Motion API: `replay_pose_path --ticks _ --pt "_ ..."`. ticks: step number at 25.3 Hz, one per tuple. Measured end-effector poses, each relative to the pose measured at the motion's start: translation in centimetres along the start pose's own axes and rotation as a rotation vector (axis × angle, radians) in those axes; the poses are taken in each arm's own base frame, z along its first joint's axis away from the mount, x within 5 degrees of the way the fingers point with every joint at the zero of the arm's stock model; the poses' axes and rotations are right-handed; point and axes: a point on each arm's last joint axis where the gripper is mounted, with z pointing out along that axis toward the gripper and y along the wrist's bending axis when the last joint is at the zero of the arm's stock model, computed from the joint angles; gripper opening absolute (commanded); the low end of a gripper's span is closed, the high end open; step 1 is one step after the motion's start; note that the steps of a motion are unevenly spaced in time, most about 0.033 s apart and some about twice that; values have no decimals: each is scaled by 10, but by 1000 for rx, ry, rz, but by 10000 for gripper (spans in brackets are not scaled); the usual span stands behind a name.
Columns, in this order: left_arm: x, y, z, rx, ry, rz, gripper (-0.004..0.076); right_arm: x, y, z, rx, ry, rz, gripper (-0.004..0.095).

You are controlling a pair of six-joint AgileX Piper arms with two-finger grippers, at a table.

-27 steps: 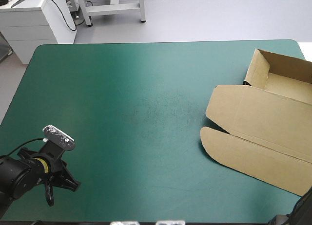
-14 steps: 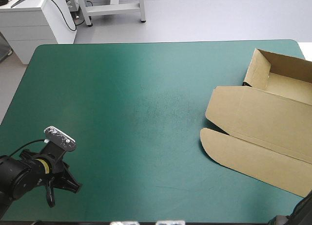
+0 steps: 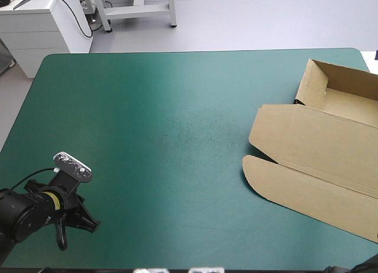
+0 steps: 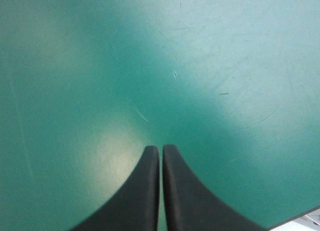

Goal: Fold the box

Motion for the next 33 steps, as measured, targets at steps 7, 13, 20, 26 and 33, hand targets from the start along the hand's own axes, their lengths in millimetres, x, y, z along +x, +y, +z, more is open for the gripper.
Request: replay_pose_path --ticks 7,13,20,26,33 --pt "-7 -2 0 22 -73 -15 1 28 89 -70 -139 -76 -219 -15" --pt "-14 -4 -1 47 -155 -30 1 107 116 -101 -221 -1 -309 -15" --pt "-16 -12 -2 138 -174 -73 1 179 112 -114 -229 40 -327 -15" --pt "-8 -18 9 171 -151 -86 1 237 108 -121 -227 27 -350 -15" --pt "11 -23 23 183 -144 -94 1 292 104 -123 -224 -4 -363 -15"
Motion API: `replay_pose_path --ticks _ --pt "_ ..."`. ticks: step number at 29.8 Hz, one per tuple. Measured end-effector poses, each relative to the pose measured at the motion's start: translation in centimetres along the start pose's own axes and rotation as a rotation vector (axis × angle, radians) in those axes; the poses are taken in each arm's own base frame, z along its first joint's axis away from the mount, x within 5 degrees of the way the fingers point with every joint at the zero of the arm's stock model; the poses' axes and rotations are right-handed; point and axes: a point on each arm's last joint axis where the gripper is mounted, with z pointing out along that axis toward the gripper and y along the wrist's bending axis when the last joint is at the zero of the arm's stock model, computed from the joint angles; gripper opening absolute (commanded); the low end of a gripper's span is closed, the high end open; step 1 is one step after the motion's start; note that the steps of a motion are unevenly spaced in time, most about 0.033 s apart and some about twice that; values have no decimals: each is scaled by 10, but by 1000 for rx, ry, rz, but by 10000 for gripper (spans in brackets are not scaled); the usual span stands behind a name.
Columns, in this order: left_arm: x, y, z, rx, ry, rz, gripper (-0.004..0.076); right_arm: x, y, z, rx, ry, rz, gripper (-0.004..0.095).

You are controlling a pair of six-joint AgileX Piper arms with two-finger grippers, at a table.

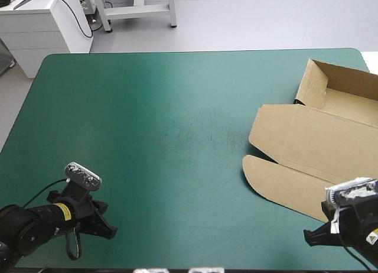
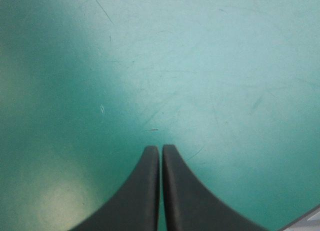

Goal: Fold the box

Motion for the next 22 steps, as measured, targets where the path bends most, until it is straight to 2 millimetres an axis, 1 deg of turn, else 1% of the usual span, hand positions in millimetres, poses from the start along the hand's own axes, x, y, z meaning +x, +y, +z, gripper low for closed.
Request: replay_pose_path --ticks 3,9,15,19,22 --pt "7 0 -2 -1 -16 0 1 17 3 6 4 -7 -13 -16" --pt "25 -1 -4 -5 -89 2 1 39 8 17 16 -79 -14 -15" --pt "45 -2 -3 -8 -129 3 1 49 11 24 10 -135 0 -16" --pt "48 -3 -5 -9 -147 3 1 55 11 33 -2 -109 10 -15" --pt "48 -3 -5 -9 -149 4 1 56 11 35 -5 -102 12 -16"
